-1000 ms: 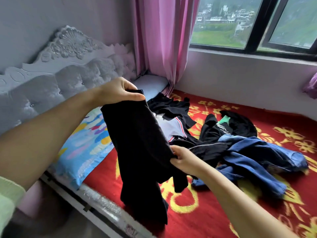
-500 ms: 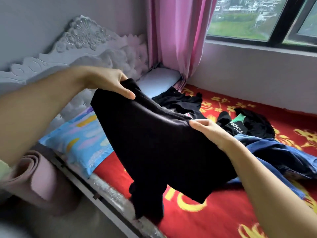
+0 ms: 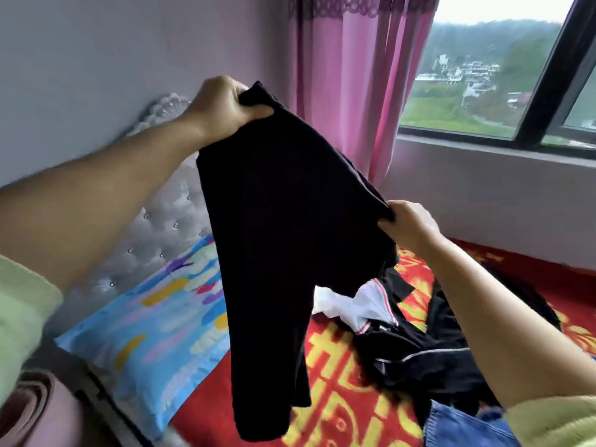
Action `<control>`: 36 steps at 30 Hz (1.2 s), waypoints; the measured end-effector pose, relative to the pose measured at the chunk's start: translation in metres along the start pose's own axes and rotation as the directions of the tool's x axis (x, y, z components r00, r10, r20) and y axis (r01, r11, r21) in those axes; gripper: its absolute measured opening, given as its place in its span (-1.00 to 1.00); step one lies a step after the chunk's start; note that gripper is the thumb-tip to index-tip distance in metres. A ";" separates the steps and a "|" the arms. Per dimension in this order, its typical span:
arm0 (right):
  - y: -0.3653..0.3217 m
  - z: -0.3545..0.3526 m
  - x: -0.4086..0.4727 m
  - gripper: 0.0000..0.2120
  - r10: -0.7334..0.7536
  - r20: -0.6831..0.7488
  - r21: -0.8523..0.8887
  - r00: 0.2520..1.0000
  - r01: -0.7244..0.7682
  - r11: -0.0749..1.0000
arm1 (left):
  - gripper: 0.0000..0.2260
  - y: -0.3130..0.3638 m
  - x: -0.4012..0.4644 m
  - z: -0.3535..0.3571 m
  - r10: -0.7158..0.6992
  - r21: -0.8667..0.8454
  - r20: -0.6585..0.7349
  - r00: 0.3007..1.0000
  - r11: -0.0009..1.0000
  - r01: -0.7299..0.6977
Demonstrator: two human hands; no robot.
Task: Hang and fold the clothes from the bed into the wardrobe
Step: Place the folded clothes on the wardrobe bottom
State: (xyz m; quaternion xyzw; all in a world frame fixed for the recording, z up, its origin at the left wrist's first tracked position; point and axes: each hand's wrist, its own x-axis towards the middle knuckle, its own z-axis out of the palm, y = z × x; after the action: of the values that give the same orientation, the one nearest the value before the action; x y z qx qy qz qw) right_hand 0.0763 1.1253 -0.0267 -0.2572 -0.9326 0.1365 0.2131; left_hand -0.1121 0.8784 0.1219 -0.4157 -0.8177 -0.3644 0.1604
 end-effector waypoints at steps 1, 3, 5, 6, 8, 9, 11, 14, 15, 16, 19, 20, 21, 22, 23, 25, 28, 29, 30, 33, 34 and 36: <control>0.000 0.001 0.010 -0.83 0.037 -0.040 -0.049 0.998 -0.039 0.998 | -0.73 0.006 0.002 -0.006 0.037 0.000 -0.007 0.999 0.999 -0.037; -0.001 0.009 0.027 -0.79 0.100 -0.082 -0.059 0.992 -0.105 0.993 | -0.73 0.015 -0.003 -0.015 0.083 -0.017 -0.005 0.997 0.996 -0.083; -0.001 0.021 0.036 -0.78 0.181 -0.081 -0.040 0.980 -0.184 0.982 | -0.78 0.020 -0.020 -0.018 0.111 -0.024 -0.006 0.994 0.993 -0.112; 0.002 0.029 0.037 -0.78 0.208 -0.083 -0.034 0.975 -0.211 0.977 | -0.79 0.021 -0.033 -0.014 0.133 -0.012 0.000 0.991 0.991 -0.133; 0.013 0.050 0.030 -0.81 0.229 -0.087 0.010 0.970 -0.229 0.973 | -0.74 0.015 -0.069 0.007 0.179 -0.050 0.044 0.983 0.983 -0.177; 0.020 0.060 0.022 -0.83 0.230 -0.079 0.052 0.970 -0.226 0.973 | -0.71 0.013 -0.092 0.023 0.212 -0.096 0.082 0.974 0.974 -0.204; 0.046 0.086 -0.002 -0.77 0.238 -0.003 0.190 0.971 -0.233 0.954 | -0.69 0.006 -0.146 0.063 0.305 -0.168 0.186 0.934 0.947 -0.275; 0.091 0.127 -0.056 -0.80 0.259 0.092 0.243 0.961 -0.274 0.931 | -0.85 -0.001 -0.236 0.131 0.418 -0.218 0.315 0.852 0.906 -0.363; 0.107 0.142 -0.075 -0.85 0.265 0.130 0.233 0.955 -0.290 0.928 | -0.87 -0.005 -0.266 0.155 0.431 -0.236 0.381 0.818 0.901 -0.365; 0.125 0.161 -0.097 -0.88 0.271 0.180 0.223 0.946 -0.308 0.925 | -0.87 -0.008 -0.298 0.181 0.432 -0.250 0.450 0.781 0.901 -0.354; 0.190 0.225 -0.164 -0.83 0.329 0.335 0.104 0.883 -0.382 0.918 | -0.85 -0.025 -0.395 0.273 0.373 -0.217 0.655 0.657 0.926 -0.309; 0.207 0.242 -0.188 -0.80 0.347 0.391 0.069 0.853 -0.402 0.913 | -0.85 -0.028 -0.429 0.300 0.306 -0.177 0.738 0.602 0.948 -0.265; 0.221 0.257 -0.209 -0.77 0.345 0.429 0.050 0.835 -0.403 0.914 | -0.84 -0.029 -0.458 0.322 0.222 -0.130 0.810 0.542 0.970 -0.204; 0.229 0.267 -0.229 -0.75 0.338 0.447 0.039 0.828 -0.396 0.918 | -0.82 -0.027 -0.482 0.339 0.145 -0.085 0.868 0.474 0.985 -0.147; 0.237 0.276 -0.245 -0.74 0.337 0.457 0.034 0.823 -0.395 0.918 | -0.77 -0.021 -0.500 0.353 0.081 -0.037 0.909 0.410 0.993 -0.115; 0.252 0.291 -0.274 -0.68 0.341 0.460 0.026 0.820 -0.397 0.918 | -0.65 -0.005 -0.535 0.376 0.019 0.000 0.939 0.344 0.999 -0.054; 0.268 0.303 -0.291 -0.61 0.369 0.460 0.028 0.807 -0.428 0.903 | -0.58 0.021 -0.566 0.396 -0.033 0.050 0.959 0.282 0.997 -0.053; 0.267 0.304 -0.289 -0.60 0.364 0.454 0.047 0.814 -0.429 0.902 | -0.56 0.025 -0.575 0.402 -0.038 0.058 0.960 0.277 0.996 -0.065; 0.264 0.304 -0.284 -0.60 0.342 0.442 0.070 0.829 -0.412 0.909 | -0.55 0.026 -0.583 0.408 -0.042 0.065 0.959 0.281 0.995 -0.074; 0.231 0.311 -0.265 -0.57 0.052 0.397 0.128 0.916 -0.111 0.985 | -0.51 0.022 -0.588 0.418 -0.026 0.051 0.967 0.254 0.995 -0.091; 0.216 0.317 -0.260 -0.53 -0.118 0.414 0.125 0.902 0.072 0.989 | -0.51 0.019 -0.584 0.419 -0.016 0.038 0.970 0.243 0.995 -0.087; 0.180 0.331 -0.261 -0.35 -0.412 0.589 0.155 0.695 0.403 0.902 | -0.52 0.013 -0.578 0.421 0.005 0.009 0.982 0.191 0.998 -0.070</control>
State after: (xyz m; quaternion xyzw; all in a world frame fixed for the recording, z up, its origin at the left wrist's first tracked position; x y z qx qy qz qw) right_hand 0.2002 1.0866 -0.4664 0.0151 -0.9831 0.1678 -0.0718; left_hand 0.2638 0.8653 -0.4862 -0.5678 -0.7319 0.0079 -0.3767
